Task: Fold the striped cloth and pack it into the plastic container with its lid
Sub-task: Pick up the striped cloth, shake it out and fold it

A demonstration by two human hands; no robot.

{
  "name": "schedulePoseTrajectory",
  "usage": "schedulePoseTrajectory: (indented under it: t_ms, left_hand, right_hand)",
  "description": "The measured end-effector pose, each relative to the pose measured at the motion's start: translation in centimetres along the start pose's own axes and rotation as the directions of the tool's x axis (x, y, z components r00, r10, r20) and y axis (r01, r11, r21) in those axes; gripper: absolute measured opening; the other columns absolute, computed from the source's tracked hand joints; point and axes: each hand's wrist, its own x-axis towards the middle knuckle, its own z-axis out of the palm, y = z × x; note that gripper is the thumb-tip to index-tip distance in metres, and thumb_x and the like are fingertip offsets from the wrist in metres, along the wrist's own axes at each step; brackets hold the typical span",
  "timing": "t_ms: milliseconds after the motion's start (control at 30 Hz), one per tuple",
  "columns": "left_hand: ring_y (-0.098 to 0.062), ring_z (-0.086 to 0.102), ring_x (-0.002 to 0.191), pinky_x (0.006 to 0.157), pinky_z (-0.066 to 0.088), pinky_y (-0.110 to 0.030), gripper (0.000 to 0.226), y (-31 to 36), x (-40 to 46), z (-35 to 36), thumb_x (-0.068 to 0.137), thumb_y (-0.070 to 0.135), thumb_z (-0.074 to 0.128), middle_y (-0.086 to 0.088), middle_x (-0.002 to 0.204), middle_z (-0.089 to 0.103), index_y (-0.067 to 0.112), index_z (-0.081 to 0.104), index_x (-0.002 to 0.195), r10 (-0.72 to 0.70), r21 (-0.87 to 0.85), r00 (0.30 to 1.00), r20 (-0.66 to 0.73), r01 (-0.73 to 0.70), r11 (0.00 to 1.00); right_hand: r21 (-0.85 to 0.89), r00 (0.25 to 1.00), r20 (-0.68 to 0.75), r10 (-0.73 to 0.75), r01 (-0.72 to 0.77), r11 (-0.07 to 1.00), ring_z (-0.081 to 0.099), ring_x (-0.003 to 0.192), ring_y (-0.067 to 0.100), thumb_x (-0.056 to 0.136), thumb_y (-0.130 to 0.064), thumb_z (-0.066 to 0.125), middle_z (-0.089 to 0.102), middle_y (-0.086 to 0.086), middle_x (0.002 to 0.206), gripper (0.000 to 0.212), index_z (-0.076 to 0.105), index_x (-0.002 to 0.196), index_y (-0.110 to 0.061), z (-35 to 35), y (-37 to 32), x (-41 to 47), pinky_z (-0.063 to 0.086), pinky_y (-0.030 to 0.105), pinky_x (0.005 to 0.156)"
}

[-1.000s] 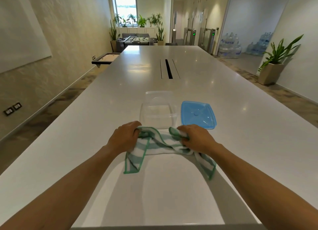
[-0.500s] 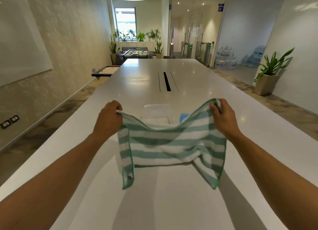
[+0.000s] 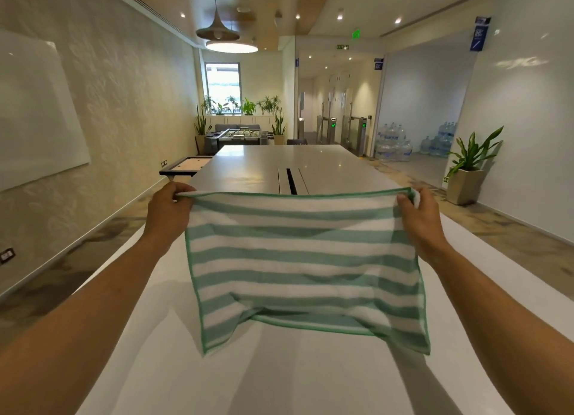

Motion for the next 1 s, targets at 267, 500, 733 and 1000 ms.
schedulePoseTrajectory:
  t_ms: [267,500,733,1000]
  left_hand:
    - [-0.01,0.054,0.067,0.062,0.044,-0.027,0.024,-0.3,-0.4,-0.2,0.095,0.04,0.053,0.006,0.075,0.063,0.03,0.063,0.075,-0.013,-0.15,1.0,-0.023,0.01,0.989]
    - [-0.02,0.051,0.071,0.065,0.043,-0.034,0.036,-0.4,0.0,0.3,0.091,0.048,0.052,-0.006,0.077,0.06,0.015,0.064,0.082,-0.024,-0.092,0.995,-0.096,0.016,0.996]
    - [-0.018,0.047,0.065,0.059,0.039,-0.031,0.035,0.0,-0.1,0.6,0.091,0.047,0.054,-0.002,0.07,0.057,0.016,0.062,0.075,-0.036,-0.071,0.989,-0.146,0.026,0.997]
    - [-0.015,0.065,0.072,0.06,0.048,-0.028,0.018,2.7,-2.4,2.3,0.083,0.041,0.071,-0.003,0.082,0.07,0.026,0.063,0.077,0.011,-0.115,0.999,-0.044,-0.016,0.993]
  right_hand:
    - [0.058,0.967,0.245,0.069,-0.086,0.995,0.061,0.091,0.021,0.078,-0.006,0.075,0.059,0.0,0.104,0.046,0.053,0.109,-0.032,-0.8,-0.9,0.7,0.056,0.038,0.073]
    - [0.096,0.979,0.196,-0.06,0.041,0.995,0.063,0.084,0.012,0.092,-0.027,0.065,0.068,-0.006,0.094,0.005,0.064,0.096,-0.03,-0.1,-0.6,0.8,0.051,0.027,0.071]
    - [0.062,0.986,0.157,0.061,-0.072,0.995,0.058,0.091,0.015,0.1,-0.039,0.045,0.06,0.002,0.101,0.027,0.048,0.113,-0.015,0.7,-0.7,1.1,0.048,0.034,0.076]
    - [0.093,0.973,0.203,0.112,-0.133,0.987,0.063,0.067,0.017,0.083,-0.03,0.075,0.068,0.002,0.071,0.018,0.068,0.072,-0.017,3.6,-3.9,-0.2,0.048,0.027,0.058]
